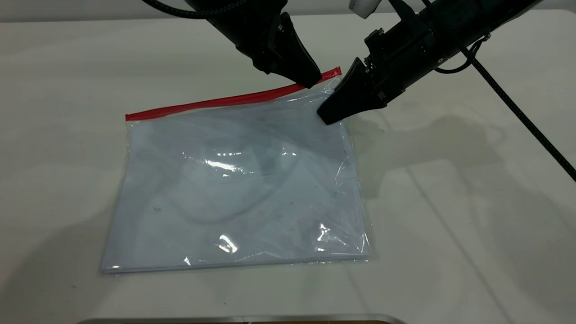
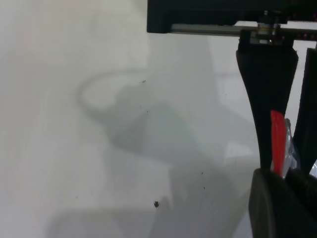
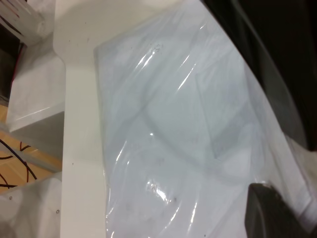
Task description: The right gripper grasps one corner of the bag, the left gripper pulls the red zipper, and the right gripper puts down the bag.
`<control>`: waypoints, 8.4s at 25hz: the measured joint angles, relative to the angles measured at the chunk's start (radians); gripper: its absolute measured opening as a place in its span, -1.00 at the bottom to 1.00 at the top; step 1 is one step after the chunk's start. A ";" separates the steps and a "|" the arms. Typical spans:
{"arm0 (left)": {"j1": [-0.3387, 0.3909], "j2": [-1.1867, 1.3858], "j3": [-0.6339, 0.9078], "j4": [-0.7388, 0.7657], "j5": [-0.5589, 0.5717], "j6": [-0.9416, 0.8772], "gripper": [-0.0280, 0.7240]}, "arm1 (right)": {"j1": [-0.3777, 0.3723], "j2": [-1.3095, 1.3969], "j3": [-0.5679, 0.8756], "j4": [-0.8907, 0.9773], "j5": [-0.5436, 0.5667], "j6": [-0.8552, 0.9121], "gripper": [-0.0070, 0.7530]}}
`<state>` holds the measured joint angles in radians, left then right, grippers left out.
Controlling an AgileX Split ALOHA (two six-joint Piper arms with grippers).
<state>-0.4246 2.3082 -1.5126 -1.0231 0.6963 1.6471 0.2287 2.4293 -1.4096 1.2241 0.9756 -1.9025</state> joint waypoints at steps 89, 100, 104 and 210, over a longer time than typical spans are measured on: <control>0.143 -0.817 -0.070 0.948 0.391 -1.162 0.53 | -0.292 -1.076 0.002 -0.321 -0.121 0.784 0.60; 0.143 -1.060 -0.071 0.963 0.471 -1.334 0.53 | -0.292 -1.324 0.003 -0.350 0.199 1.010 0.14; 0.143 -1.125 -0.069 0.990 0.471 -1.460 0.53 | -0.292 -1.421 0.008 -0.359 0.259 1.077 -0.02; 0.402 -2.327 1.026 0.995 0.442 -1.622 0.53 | -0.292 -2.356 0.925 -1.052 0.167 1.569 -0.36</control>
<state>-0.0227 -0.0187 -0.4861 -0.0286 1.1381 0.0247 -0.0630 0.0731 -0.4848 0.1717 1.1423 -0.3333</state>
